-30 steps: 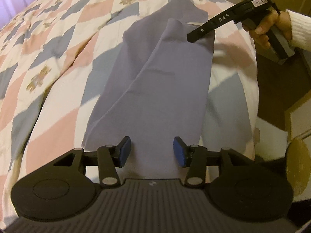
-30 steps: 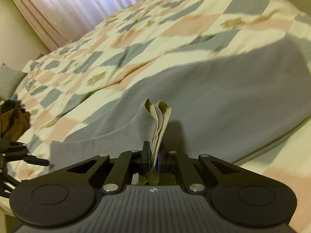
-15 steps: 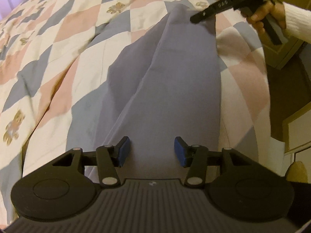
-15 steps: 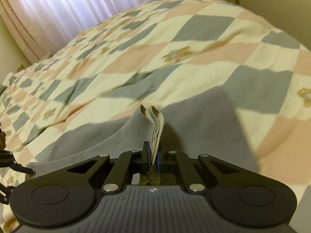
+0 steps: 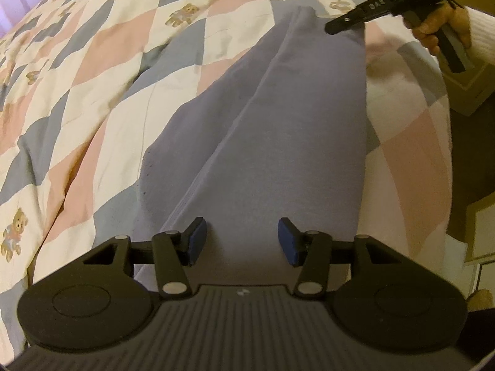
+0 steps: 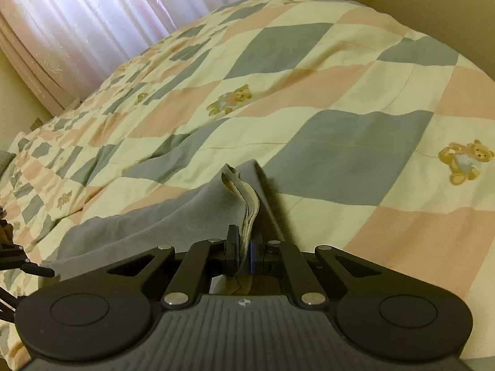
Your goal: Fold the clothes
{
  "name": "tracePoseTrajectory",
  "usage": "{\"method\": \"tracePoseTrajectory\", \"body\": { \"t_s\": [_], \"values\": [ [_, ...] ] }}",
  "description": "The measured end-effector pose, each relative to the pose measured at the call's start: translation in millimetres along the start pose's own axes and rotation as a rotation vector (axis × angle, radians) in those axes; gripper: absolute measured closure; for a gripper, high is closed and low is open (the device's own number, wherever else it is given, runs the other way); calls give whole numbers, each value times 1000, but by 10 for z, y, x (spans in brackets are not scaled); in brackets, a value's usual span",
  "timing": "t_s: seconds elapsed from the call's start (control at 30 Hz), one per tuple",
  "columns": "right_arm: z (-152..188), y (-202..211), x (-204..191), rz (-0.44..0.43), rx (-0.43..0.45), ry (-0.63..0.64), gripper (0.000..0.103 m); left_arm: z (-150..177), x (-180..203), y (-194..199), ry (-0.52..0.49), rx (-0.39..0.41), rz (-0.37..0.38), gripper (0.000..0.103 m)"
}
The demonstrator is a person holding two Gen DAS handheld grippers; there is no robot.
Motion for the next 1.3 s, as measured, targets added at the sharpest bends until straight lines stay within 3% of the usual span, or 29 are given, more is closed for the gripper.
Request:
{"method": "tracePoseTrajectory", "body": {
  "t_s": [0.23, 0.4, 0.47, 0.53, 0.57, 0.6, 0.67, 0.73, 0.8, 0.83, 0.9, 0.97, 1.03, 1.07, 1.13, 1.23, 1.3],
  "values": [
    [54, -74, 96, -2, 8, 1, 98, -2, 10, -78, 16, -32, -34, 56],
    [3, 126, -168, -15, 138, 113, 98, 45, -34, -75, 37, -37, -41, 55],
    [25, 91, -148, 10, 131, 109, 97, 55, -59, -102, 53, -38, -38, 55],
    [95, -104, -20, 59, 32, 67, 88, 50, -77, -130, 65, -40, -34, 55],
    [93, -127, 22, 98, 21, 57, 73, 44, -80, -128, 66, -38, -35, 55],
    [88, -140, 61, 135, 14, 49, 63, 40, -81, -114, 63, -35, -38, 55],
    [11, 7, 46, 204, 79, 62, 61, 38, -93, -63, 60, -27, -47, 55],
    [-42, 181, -48, 254, 145, 97, 63, 50, -118, 8, 66, -22, -55, 55],
    [-5, 219, -290, 214, 158, 192, 83, 59, -144, 77, 79, -13, -57, 55],
    [18, 226, -412, 193, 161, 240, 88, 66, -155, 111, 85, -9, -56, 55],
    [102, 25, -639, 130, 105, 345, 102, 83, -179, 103, 89, -10, -64, 56],
    [110, -256, -739, 125, 68, 426, 103, 101, -203, 70, 92, -18, -75, 58],
    [22, -486, -626, 184, 69, 445, 103, 119, -232, -10, 89, -11, -86, 59],
    [-51, -575, -517, 204, 79, 426, 103, 128, -247, -50, 87, -8, -92, 60],
    [-163, -692, -323, 148, 62, 310, 103, 176, -333, -186, 107, -27, -104, 60],
    [-269, -588, -347, 109, 59, 231, 103, 104, -385, -88, 152, 2, -102, 78],
    [-320, -390, -466, 114, 118, 249, 90, -28, -373, 21, 160, 51, -101, 81]
  ]
}}
Point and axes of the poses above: each gripper's, at about its wrist camera, not at the fingertips, and y roughly against the way its jaws point, x to its right, z to its underside, the point moved 9 cm from there along -y, roughly the way its jaws point, and after that the axes turned 6 degrees about -x, right-handed, at the moved point
